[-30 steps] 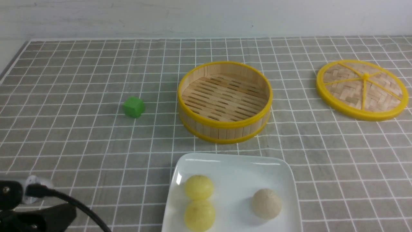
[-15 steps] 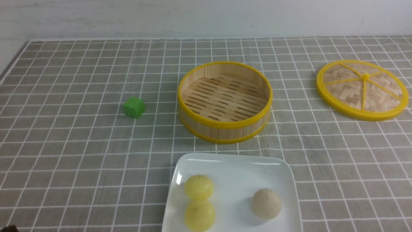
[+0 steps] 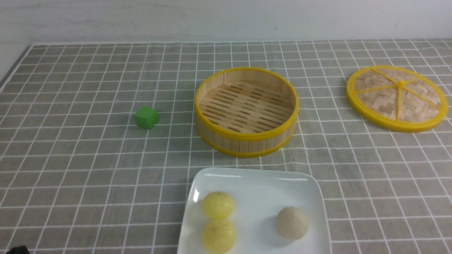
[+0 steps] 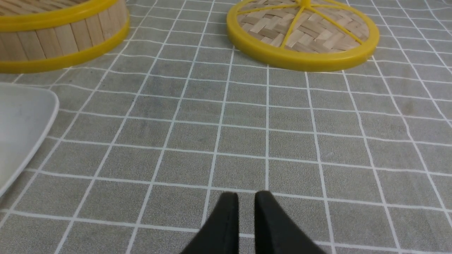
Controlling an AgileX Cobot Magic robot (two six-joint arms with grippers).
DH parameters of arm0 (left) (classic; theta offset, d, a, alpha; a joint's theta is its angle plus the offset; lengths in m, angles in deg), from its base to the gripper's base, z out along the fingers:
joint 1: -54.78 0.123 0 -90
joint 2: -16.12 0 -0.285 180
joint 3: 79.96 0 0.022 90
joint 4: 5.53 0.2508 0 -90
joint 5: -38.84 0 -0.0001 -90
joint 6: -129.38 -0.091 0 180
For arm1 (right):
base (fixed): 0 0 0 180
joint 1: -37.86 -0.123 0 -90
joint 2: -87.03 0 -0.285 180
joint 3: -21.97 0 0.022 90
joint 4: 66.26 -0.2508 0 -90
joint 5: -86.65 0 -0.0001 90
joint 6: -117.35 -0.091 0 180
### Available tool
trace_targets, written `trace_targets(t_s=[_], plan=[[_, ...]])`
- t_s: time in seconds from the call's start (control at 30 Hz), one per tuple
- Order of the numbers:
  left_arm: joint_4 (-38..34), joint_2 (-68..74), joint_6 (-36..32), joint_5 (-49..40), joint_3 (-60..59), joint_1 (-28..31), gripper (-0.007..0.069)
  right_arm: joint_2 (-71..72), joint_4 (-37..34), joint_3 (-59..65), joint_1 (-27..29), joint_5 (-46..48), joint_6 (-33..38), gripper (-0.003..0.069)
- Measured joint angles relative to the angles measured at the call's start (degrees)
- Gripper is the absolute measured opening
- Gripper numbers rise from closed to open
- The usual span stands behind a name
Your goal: Put the steamed buns into the plate on the grey tablecloth.
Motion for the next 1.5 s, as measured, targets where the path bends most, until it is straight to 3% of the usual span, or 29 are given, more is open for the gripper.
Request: trace_targets(t_s=[1.5], plan=[[1.01, -0.05, 0.0, -0.17, 0.0, 0.0, 0.0091, 0.0, 0.0, 0.0, 0.0, 0.0, 0.0, 0.0152]])
